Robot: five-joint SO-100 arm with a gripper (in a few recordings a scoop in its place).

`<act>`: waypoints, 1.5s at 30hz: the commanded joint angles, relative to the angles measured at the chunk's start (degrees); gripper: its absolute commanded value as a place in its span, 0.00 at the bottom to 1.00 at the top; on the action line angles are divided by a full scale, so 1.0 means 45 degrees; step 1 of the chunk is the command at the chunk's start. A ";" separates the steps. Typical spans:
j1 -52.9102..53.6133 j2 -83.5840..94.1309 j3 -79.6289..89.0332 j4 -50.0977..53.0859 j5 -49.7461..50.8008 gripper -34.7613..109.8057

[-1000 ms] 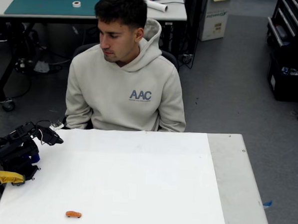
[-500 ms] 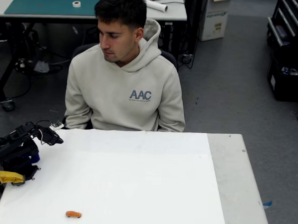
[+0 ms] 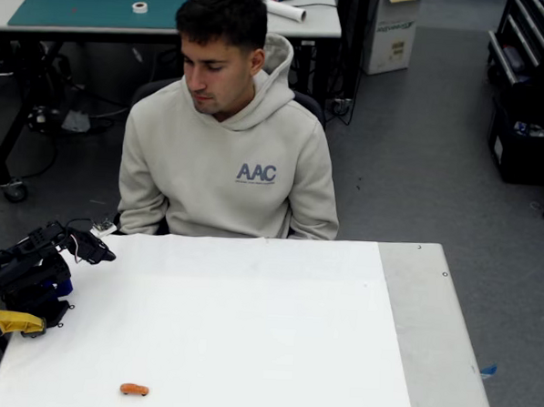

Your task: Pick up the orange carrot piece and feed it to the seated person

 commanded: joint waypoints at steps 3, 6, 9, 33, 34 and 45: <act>0.0215 0.0176 -0.0840 0.0078 0.0039 0.22; 0.0254 0.0137 -0.1250 0.0078 0.0039 0.22; 0.0273 -0.0430 -0.2246 0.0078 0.0059 0.22; 0.6348 -1.3887 -1.1348 0.0078 0.0059 0.22; 0.6621 -1.4277 -1.1582 0.0078 0.0059 0.22; 0.9512 -1.7441 -1.4883 0.0078 -0.0137 0.22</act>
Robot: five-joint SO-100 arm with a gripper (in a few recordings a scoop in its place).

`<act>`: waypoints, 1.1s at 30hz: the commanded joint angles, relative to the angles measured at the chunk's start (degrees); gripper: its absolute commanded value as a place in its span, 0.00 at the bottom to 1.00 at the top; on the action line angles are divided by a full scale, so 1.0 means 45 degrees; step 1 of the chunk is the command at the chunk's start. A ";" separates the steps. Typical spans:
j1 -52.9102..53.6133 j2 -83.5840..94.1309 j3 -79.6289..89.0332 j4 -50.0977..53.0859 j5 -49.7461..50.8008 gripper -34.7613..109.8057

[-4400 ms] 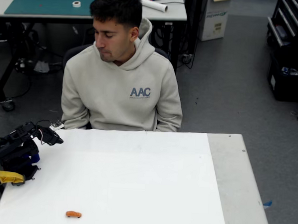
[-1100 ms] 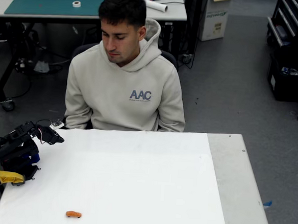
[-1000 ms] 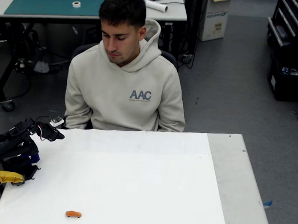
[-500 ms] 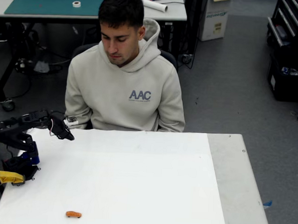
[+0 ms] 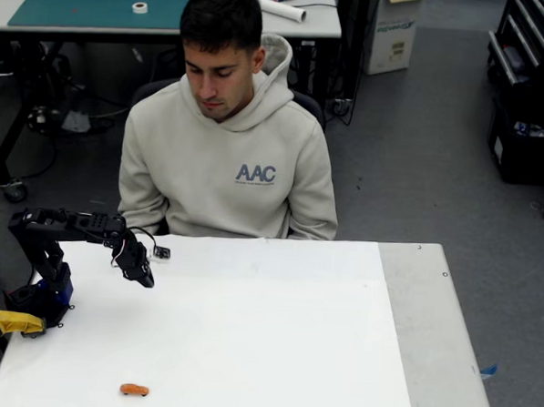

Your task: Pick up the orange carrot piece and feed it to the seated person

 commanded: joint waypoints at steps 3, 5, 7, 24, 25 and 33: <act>0.1445 -0.1074 -0.2637 0.0078 -0.0156 0.22; 0.1895 -0.1621 -0.3242 0.0078 -0.0156 0.22; 0.2422 -0.2168 -0.3887 0.0078 -0.0176 0.22; 0.5703 -0.5273 -0.7578 0.0078 -0.4258 0.22; 0.5879 -0.5352 -0.7734 0.0078 -0.4531 0.22; 0.7402 -0.5781 -0.8008 0.0254 -0.6602 0.22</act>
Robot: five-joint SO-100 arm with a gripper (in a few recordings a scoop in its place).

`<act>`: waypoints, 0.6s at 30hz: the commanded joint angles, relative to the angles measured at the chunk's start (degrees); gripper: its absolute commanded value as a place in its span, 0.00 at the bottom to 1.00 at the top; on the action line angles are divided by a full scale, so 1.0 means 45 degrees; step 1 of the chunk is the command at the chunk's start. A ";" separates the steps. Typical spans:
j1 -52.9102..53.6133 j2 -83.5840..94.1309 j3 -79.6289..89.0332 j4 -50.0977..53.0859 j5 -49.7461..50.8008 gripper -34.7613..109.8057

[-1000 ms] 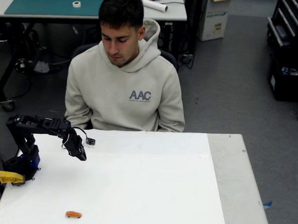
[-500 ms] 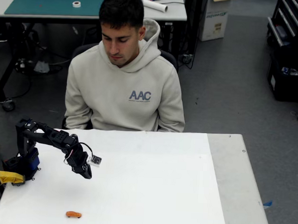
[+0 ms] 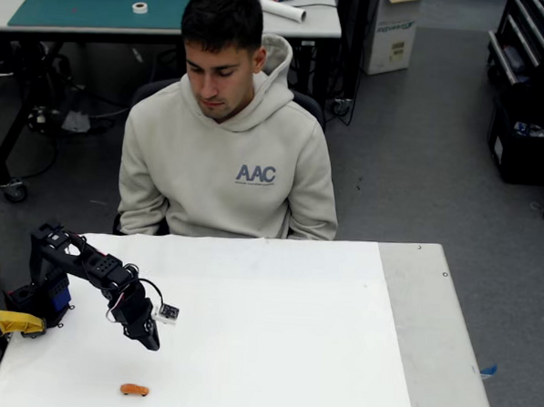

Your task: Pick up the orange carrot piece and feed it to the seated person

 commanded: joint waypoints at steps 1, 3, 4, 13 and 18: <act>0.0762 0.0391 -0.0957 0.0254 -0.0937 0.22; 0.1055 0.0391 -0.0879 0.0273 -0.1348 0.22; 0.1172 0.0391 -0.0859 0.0273 -0.1484 0.22; 0.2305 0.0352 -0.0840 0.0273 -0.2187 0.22; 0.2617 0.0332 -0.0820 0.0273 -0.2305 0.22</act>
